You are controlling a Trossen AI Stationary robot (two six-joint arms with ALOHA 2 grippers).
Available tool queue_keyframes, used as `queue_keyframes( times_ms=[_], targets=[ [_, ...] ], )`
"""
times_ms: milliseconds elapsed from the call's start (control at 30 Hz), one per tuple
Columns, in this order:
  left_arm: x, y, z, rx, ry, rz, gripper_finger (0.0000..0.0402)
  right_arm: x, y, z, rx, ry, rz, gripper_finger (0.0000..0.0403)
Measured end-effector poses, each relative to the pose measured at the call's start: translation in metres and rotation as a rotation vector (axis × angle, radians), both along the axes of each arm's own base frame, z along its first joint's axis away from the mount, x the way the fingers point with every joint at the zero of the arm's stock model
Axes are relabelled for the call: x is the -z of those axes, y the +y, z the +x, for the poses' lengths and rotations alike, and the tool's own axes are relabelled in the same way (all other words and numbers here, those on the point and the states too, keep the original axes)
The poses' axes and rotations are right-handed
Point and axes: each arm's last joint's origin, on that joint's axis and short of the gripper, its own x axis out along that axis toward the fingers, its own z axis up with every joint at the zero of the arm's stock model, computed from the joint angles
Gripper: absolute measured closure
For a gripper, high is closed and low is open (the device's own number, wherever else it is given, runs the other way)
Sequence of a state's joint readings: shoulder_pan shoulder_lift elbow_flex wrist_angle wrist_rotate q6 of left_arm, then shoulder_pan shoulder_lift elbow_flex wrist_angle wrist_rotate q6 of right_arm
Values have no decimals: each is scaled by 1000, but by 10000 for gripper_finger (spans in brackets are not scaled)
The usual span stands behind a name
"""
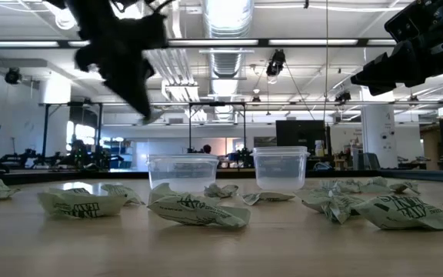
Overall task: Pick and place items into bin
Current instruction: Put the white stevia packet into the left transparent bin
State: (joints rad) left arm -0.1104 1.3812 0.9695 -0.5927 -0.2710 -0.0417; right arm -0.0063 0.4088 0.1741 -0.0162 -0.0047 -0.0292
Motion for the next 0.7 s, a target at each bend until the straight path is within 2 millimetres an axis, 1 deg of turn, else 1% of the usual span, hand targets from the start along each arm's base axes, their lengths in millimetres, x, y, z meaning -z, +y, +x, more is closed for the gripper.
queue_keyframes(
  times_ms=[100,200,500,567,633,700],
  targets=[
    [0,-2,13,97,-121,54,401,0,0,0,0,0,0,342],
    [4,-2,24,151,-173,98,402,0,0,0,0,0,1,342],
    [40,3,40,147,-44,112,400,0,0,0,-2,3,4,342],
    [48,3,43,168,-16,126,390,0,0,0,-1,3,4,342],
    [52,3,44,186,6,137,372,0,0,0,-2,3,4,342],
    [52,3,46,187,5,138,349,0,0,0,-2,3,5,342]
  ],
)
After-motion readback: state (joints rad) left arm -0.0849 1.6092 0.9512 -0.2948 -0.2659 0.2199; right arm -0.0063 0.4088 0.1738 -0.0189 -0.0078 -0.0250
